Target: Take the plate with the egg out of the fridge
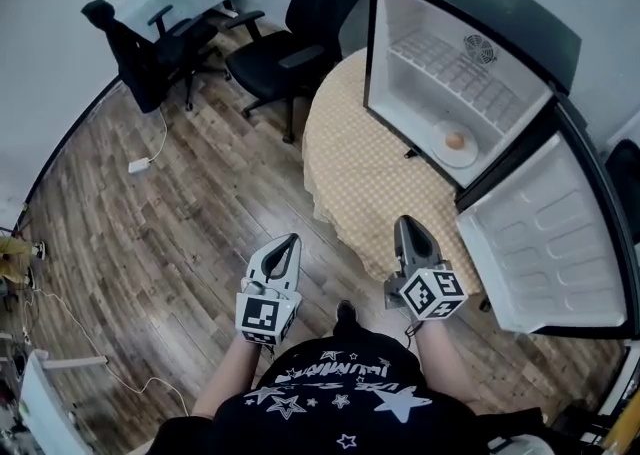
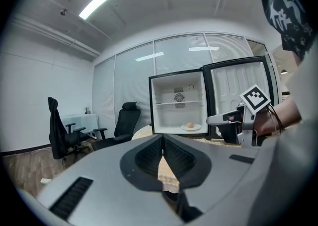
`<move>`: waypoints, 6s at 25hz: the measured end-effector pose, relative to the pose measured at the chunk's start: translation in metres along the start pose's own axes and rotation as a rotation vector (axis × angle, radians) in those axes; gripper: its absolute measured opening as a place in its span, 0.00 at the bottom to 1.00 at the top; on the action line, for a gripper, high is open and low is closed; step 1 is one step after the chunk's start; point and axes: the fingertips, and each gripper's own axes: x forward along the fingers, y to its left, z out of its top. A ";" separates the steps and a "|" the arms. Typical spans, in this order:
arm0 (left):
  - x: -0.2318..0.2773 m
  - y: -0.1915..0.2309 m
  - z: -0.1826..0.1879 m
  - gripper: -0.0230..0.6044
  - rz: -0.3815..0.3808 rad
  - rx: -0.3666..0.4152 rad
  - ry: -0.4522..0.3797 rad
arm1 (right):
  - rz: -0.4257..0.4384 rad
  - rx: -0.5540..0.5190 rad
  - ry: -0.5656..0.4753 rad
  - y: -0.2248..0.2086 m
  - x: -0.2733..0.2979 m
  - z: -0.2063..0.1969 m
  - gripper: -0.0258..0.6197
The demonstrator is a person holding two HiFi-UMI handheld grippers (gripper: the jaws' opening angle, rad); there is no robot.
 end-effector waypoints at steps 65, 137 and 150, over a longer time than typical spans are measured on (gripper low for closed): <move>0.364 -0.022 0.038 0.05 -0.797 0.044 -0.004 | -0.648 0.593 -0.331 -0.200 0.092 0.036 0.10; 0.367 -0.045 -0.009 0.05 -0.981 0.112 0.097 | -0.581 1.135 -0.744 -0.244 0.091 -0.013 0.27; 0.369 -0.044 -0.012 0.05 -0.987 0.113 0.103 | -0.662 1.144 -0.708 -0.270 0.108 -0.005 0.11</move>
